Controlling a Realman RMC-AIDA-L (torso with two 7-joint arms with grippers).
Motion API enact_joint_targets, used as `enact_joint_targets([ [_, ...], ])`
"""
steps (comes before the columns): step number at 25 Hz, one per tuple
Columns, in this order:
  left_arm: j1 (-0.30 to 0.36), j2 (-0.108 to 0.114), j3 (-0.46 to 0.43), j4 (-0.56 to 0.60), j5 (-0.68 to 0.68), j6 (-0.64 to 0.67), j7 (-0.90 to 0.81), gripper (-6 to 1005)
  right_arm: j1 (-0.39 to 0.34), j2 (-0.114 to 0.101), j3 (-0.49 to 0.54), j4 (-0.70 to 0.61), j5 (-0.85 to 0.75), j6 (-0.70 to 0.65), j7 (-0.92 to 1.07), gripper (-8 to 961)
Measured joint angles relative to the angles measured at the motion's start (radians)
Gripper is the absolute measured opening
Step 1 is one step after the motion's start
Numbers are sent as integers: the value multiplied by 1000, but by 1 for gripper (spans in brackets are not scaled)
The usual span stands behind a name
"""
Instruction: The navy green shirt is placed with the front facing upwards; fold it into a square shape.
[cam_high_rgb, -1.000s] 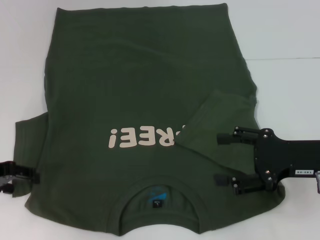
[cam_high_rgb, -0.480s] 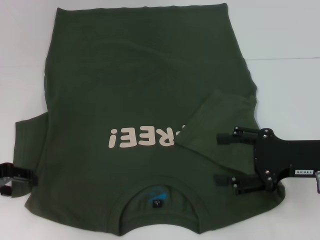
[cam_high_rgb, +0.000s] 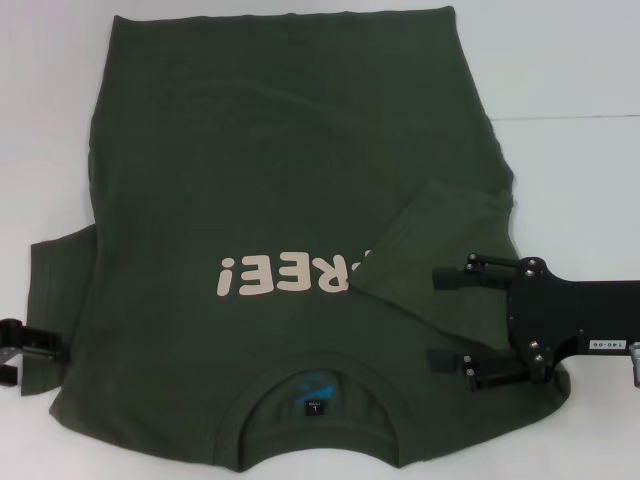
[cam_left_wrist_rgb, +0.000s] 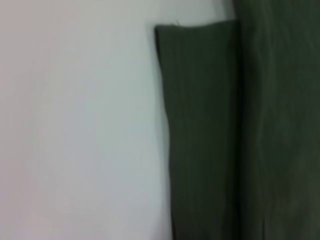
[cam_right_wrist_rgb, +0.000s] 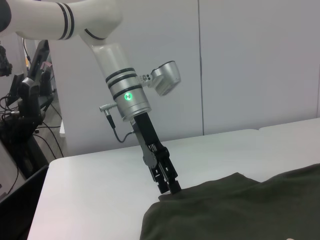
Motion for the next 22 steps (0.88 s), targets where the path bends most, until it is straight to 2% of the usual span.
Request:
enact_joint_targets([
  [22,-13,4,68,-15,0,-38,-49,804,1,0,0,0,-2,2,0,946],
])
